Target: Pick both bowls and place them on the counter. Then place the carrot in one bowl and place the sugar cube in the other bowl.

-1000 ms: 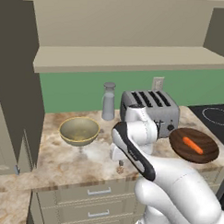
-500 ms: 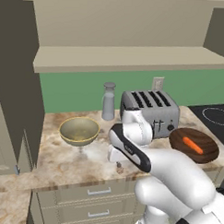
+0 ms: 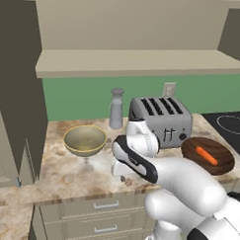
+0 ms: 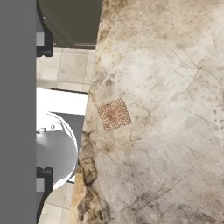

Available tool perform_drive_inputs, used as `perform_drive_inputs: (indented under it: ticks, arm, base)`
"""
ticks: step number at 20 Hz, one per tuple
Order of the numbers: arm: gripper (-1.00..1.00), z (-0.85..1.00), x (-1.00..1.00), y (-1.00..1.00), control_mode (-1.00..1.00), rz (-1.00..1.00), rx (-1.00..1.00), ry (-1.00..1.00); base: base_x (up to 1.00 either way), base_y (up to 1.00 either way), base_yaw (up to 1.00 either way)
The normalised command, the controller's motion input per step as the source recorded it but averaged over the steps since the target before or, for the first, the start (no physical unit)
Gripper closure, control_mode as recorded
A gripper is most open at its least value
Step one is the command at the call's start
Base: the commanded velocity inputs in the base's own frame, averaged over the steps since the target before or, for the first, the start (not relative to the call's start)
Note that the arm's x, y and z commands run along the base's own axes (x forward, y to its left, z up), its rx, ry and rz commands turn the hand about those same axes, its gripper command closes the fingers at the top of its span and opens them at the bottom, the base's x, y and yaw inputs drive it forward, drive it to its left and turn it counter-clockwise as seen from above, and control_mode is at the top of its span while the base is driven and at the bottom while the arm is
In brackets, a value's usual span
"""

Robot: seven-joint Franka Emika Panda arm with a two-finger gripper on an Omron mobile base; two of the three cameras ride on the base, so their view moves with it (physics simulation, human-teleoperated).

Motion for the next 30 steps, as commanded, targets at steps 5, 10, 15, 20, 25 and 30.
perform_drive_inputs:
  ticks: [5, 10, 15, 20, 25, 30]
  arm:
    - [-1.00, -0.17, 0.13, 0.05, -1.00, 0.00, 0.00, 0.00]
    - [-1.00, -0.14, 0.09, 0.01, -1.00, 0.00, 0.00, 0.00]
    - [-1.00, -0.12, 0.01, 0.00, -1.00, 0.00, 0.00, 0.00]
    - [-1.00, -0.12, 0.09, 0.00, -1.00, 0.00, 0.00, 0.00]
    - [-1.00, -0.10, 0.11, 0.00, -1.00, 0.00, 0.00, -0.02]
    - [-1.00, -0.08, 0.05, 0.00, -1.00, 0.00, 0.00, -0.02]
  base:
    - [0.00, 0.00, 0.00]
    - [0.00, 0.00, 0.00]
    - [0.00, 0.00, 0.00]
    - [0.00, 0.00, 0.00]
    - [0.00, 0.00, 0.00]
    - [0.00, 0.00, 0.00]
